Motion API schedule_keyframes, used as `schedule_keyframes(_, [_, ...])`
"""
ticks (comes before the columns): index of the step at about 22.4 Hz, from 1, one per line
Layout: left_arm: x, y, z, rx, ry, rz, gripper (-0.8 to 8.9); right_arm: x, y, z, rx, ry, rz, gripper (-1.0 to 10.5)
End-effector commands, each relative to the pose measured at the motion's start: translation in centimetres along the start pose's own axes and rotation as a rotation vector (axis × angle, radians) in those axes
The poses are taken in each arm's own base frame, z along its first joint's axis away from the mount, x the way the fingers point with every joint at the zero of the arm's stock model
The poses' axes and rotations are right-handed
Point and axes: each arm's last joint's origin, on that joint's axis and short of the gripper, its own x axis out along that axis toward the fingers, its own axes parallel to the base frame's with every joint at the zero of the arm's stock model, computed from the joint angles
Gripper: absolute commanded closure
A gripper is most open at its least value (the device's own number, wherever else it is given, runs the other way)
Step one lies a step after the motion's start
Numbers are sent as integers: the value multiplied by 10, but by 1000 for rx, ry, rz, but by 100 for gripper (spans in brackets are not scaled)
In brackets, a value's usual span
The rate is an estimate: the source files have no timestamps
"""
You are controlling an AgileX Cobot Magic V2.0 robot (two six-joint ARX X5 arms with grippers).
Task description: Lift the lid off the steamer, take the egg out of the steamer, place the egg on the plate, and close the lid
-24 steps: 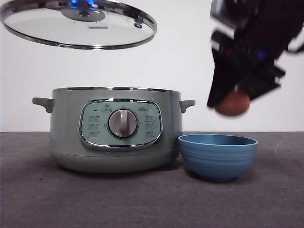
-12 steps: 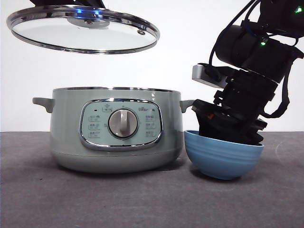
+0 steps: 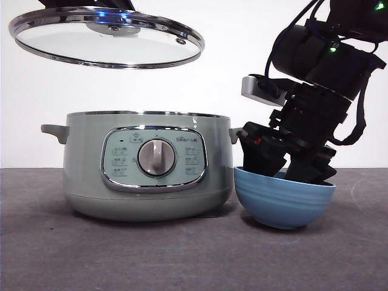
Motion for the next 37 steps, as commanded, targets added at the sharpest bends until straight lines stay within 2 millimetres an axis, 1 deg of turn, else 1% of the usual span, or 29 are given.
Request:
schedule_keyframes(1, [0,0,8,22,-63,-4,822,-22,6,7,-20,-72,2,566])
schedule_keyframes(2, [5,0,7,21,-58,-4,822,-40,10,12,-33,-135,-8,566])
schedule_keyframes(4, [18,2,3,26,-41,-5,822,-84,19,18,-65,-276,-32,566])
schedule_keyframes(6, [35,3,-4,22,-12,-13,822,-125,28,16,-88,-399,-78,566])
schedule_keyframes(8, [51,5,-11,20,1,-15,822,-158,35,9,-96,-490,-135,566])
schedule_keyframes(10, [66,6,-15,13,-4,-19,822,-186,42,-2,-108,-561,-145,566])
schedule_keyframes(14, [85,7,-22,6,-17,-39,822,-219,52,-19,-122,-653,-155,567])
schedule_keyframes(16, [90,8,-25,3,-14,-40,822,-226,54,-24,-106,-672,-150,567])
schedule_keyframes(18, [91,8,-26,3,-10,-40,822,-229,55,-28,-103,-668,-149,567])
schedule_keyframes(24, [92,7,-26,4,-15,-44,822,-228,55,-29,-101,-658,-148,567])
schedule_keyframes(29, [95,2,-28,8,-8,-58,822,-228,55,-29,-101,-659,-147,567])
schedule_keyframes(37, [109,0,-42,2,58,-61,822,-228,55,-29,-102,-657,-145,567])
